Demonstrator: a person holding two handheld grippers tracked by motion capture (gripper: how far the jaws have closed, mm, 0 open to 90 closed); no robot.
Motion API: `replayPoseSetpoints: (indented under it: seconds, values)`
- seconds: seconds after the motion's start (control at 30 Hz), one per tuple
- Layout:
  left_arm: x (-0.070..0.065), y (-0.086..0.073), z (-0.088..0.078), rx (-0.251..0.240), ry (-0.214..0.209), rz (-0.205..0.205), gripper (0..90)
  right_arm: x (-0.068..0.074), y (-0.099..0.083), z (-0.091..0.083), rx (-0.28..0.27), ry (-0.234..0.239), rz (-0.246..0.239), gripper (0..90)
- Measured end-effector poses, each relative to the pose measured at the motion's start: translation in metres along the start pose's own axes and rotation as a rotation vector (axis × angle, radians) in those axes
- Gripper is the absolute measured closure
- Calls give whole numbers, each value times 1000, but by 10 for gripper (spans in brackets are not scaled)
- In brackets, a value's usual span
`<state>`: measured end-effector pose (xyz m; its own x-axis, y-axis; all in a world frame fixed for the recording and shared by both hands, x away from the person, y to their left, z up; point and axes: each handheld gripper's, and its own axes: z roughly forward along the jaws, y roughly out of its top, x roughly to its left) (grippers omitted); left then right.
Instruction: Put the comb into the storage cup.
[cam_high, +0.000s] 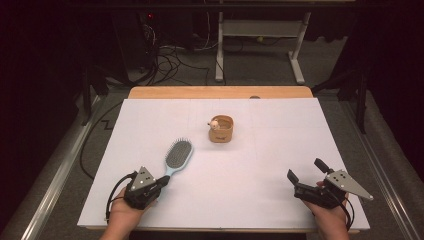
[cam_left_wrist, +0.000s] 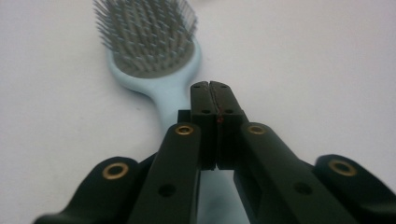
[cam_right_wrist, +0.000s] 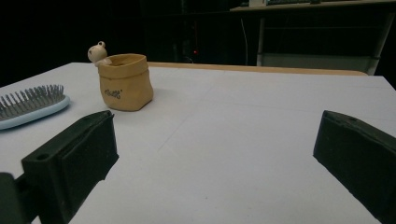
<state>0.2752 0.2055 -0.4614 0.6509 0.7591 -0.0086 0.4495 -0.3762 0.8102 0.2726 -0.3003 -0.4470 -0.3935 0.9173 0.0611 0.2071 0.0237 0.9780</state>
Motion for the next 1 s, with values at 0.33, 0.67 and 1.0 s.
replayPoseSetpoints:
  seconds: [0.33, 0.67, 1.0]
  values:
    - [16, 1, -15, -164, -9, -56, 597, 1, 0, 1, 4, 2, -3, 3]
    - [20, 0, -11, -184, -46, -86, 240, 0, 0, 0, 0, 1, -1, 3]
    - [23, 0, -11, -218, 7, -89, 91, 0, 0, 0, 0, 1, -3, 3]
